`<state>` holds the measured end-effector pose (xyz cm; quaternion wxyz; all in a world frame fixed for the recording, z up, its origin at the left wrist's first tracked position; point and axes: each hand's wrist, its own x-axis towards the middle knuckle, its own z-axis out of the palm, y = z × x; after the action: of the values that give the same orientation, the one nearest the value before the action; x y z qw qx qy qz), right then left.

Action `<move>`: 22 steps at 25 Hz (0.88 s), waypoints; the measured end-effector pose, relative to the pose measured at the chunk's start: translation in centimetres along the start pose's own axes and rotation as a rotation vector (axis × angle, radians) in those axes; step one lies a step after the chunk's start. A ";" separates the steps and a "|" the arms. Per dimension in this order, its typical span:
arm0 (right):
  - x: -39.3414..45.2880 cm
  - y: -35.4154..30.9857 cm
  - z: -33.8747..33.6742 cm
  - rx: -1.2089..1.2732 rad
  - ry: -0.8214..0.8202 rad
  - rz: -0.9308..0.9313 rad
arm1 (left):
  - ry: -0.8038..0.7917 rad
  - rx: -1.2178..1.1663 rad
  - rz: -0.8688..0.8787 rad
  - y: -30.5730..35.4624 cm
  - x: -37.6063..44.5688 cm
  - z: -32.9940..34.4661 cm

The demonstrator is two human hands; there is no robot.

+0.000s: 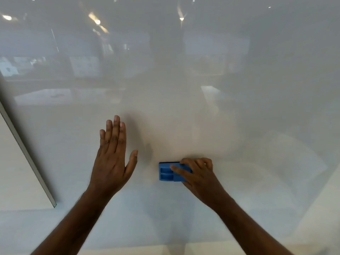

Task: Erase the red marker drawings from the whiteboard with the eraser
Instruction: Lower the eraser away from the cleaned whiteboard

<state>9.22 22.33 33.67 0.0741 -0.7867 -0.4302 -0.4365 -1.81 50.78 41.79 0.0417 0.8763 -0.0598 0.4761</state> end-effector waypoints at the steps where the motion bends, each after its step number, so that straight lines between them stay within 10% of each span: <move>1: -1.9 1.0 -0.4 0.039 -0.033 0.037 | -0.015 -0.019 -0.013 1.1 -0.5 0.4; 12: -26.7 8.3 -7.9 0.432 -0.162 1.161 | -0.284 -0.163 0.076 18.2 -7.8 9.2; 22: -49.8 8.8 -8.2 0.213 -0.608 1.658 | -0.491 -0.259 0.132 28.6 -12.5 15.0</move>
<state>-1.77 -17.62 3.51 0.3218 -0.9160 0.2380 0.0275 -0.21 21.35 23.62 0.1065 0.9470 -0.1855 0.2397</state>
